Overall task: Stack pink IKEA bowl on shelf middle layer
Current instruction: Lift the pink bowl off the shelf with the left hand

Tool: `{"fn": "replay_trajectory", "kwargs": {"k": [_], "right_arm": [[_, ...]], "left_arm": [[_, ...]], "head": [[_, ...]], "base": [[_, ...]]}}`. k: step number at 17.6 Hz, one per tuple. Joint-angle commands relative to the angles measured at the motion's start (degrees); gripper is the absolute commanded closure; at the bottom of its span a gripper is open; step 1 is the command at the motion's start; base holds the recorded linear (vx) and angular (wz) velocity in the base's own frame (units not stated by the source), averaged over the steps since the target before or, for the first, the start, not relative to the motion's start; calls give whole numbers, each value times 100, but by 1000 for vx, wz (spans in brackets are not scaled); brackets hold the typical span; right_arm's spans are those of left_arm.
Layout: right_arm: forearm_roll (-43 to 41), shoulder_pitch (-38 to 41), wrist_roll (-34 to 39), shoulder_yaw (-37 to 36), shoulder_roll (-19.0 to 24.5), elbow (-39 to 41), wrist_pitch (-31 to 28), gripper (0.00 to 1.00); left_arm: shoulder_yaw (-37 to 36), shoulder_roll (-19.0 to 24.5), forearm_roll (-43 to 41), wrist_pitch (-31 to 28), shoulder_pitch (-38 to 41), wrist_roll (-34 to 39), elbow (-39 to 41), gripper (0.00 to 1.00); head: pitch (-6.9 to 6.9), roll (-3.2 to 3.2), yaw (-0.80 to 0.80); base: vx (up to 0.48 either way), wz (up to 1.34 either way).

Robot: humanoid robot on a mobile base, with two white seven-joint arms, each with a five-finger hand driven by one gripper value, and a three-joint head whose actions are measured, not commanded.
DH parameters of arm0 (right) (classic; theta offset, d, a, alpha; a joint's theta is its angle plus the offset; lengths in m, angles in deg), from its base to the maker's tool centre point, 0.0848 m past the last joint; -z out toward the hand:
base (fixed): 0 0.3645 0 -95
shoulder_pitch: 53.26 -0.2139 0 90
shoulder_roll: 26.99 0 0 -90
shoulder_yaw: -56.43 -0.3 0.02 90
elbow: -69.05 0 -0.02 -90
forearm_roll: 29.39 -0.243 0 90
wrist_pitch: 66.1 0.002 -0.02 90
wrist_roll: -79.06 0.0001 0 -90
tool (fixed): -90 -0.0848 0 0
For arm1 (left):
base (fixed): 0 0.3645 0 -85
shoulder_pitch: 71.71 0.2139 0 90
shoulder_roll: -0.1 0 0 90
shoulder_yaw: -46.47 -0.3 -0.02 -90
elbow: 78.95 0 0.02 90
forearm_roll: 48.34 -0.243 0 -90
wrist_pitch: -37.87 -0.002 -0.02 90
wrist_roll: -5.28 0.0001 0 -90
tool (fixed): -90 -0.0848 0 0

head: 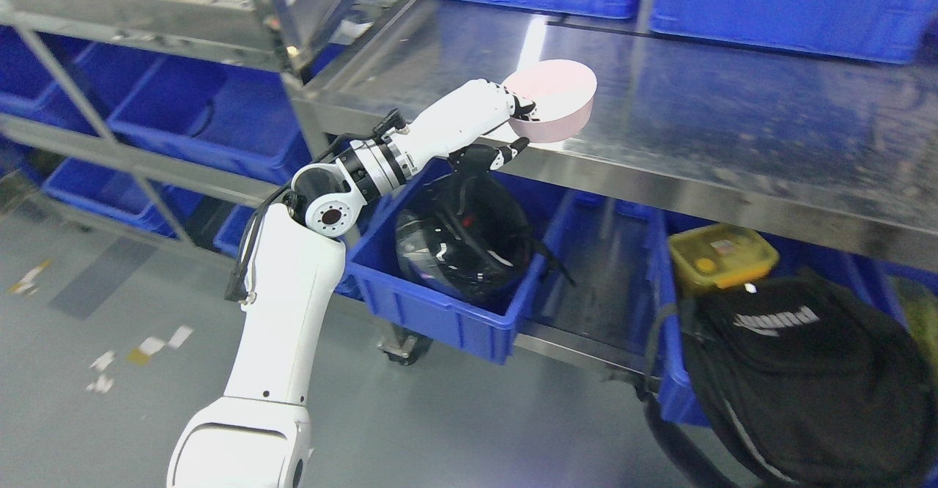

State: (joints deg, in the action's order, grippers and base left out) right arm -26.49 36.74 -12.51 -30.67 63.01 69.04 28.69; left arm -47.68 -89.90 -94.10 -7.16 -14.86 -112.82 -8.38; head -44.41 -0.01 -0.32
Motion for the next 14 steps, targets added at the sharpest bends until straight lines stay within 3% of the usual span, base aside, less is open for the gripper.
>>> {"fn": "replay_trajectory", "kwargs": {"k": [1,10,14], "right_arm": [[0,123,8,0,-100,100,-4,0],[0,123,8,0,-100,100,-4,0],[0,123,8,0,-100,100,-4,0]], "left_arm": [[186,100,15,2,353,-55,1170,99],[125,100,6,2,353,-55,1267,99],[55,100,6,2,362,-55,1267,99]], "head": [[0,0,0],[-3,0,0],[-3,0,0]], "base": [[60,1206],[83,1351],[91,871]]}}
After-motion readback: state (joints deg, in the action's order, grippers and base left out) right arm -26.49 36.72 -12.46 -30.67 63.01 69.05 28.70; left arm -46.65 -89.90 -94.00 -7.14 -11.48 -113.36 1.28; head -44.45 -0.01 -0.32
